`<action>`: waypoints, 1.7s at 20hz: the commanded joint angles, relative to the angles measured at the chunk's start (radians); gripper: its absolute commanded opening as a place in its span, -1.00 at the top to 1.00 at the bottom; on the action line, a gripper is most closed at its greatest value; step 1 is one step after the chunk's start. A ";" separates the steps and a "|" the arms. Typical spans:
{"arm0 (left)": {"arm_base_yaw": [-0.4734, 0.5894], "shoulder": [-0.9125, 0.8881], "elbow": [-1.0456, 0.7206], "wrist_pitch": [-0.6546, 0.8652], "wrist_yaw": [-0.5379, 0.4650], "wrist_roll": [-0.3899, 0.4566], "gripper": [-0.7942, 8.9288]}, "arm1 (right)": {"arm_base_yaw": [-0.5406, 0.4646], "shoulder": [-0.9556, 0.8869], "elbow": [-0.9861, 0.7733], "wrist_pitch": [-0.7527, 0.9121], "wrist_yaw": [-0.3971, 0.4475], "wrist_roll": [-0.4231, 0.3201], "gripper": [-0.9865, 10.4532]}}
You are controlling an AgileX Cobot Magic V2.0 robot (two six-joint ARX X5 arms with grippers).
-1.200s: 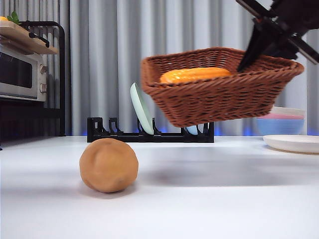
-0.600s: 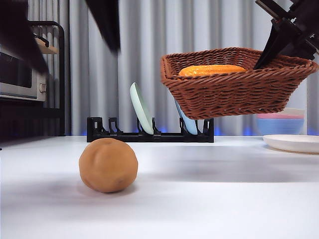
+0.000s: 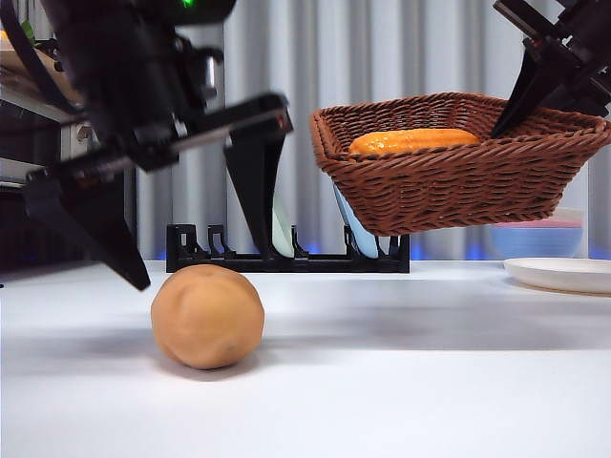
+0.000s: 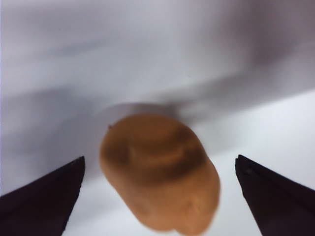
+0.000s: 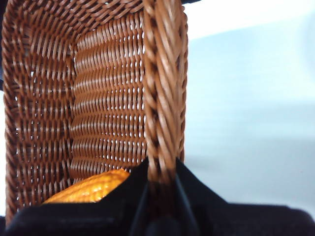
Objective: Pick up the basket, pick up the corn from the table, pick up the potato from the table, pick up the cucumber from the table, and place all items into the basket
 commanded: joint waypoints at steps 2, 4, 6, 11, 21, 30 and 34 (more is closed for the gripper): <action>0.005 0.066 -0.004 0.029 0.005 0.027 -0.33 | -0.016 -0.002 -0.003 0.018 -0.012 -0.001 0.83; 0.005 0.090 -0.004 0.027 0.004 0.036 -0.32 | -0.020 -0.002 -0.003 0.018 -0.011 -0.001 0.83; 0.004 0.094 -0.004 0.027 -0.005 0.070 0.12 | -0.029 -0.002 -0.003 0.018 -0.011 -0.001 0.83; 0.002 0.087 -0.004 0.005 0.001 0.166 0.85 | -0.034 -0.002 -0.003 0.018 -0.011 -0.001 0.83; -0.077 -0.400 0.177 0.115 0.058 0.153 0.85 | 0.021 -0.002 -0.003 0.010 -0.011 -0.002 0.83; -0.073 -0.066 0.434 0.120 -0.032 0.327 0.85 | 0.192 -0.002 -0.003 -0.030 -0.011 -0.001 0.83; -0.074 0.079 0.437 0.116 -0.184 0.387 0.83 | 0.219 -0.002 -0.003 -0.033 -0.012 0.000 0.83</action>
